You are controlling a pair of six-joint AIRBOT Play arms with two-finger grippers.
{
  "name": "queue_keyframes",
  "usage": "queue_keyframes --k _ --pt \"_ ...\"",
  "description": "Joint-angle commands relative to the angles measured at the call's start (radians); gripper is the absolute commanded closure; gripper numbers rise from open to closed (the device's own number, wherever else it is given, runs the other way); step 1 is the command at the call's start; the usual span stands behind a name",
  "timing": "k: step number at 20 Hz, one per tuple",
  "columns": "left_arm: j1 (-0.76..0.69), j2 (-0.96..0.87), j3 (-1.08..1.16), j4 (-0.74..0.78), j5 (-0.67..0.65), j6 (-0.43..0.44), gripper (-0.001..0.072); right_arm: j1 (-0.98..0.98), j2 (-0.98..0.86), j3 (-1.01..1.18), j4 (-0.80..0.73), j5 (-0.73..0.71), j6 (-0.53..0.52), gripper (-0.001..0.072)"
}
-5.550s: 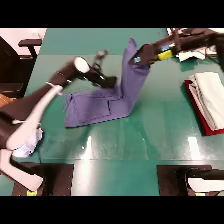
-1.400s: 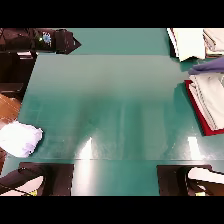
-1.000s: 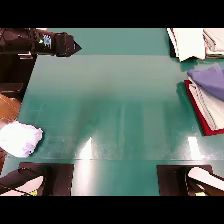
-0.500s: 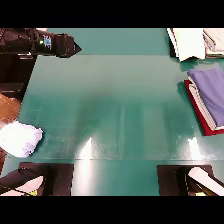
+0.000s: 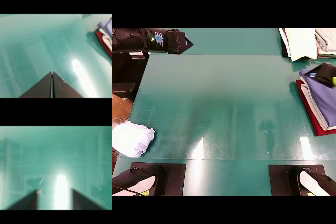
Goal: Fold the shirts.
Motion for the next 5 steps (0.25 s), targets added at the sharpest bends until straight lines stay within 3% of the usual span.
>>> queue_keyframes --k 1,2,5 --pt "0.0 0.0 0.0 0.0 0.043 0.0 0.0682 0.169 0.007 -0.001 0.005 -0.039 0.001 0.0622" --pt "0.0 0.0 0.0 0.0 0.043 0.0 0.0681 0.187 0.007 -0.001 0.005 -0.039 0.0 0.0693" --pt "0.0 0.0 0.0 0.0 0.043 0.0 0.0681 0.208 0.007 -0.001 0.005 -0.039 0.0 0.0693"
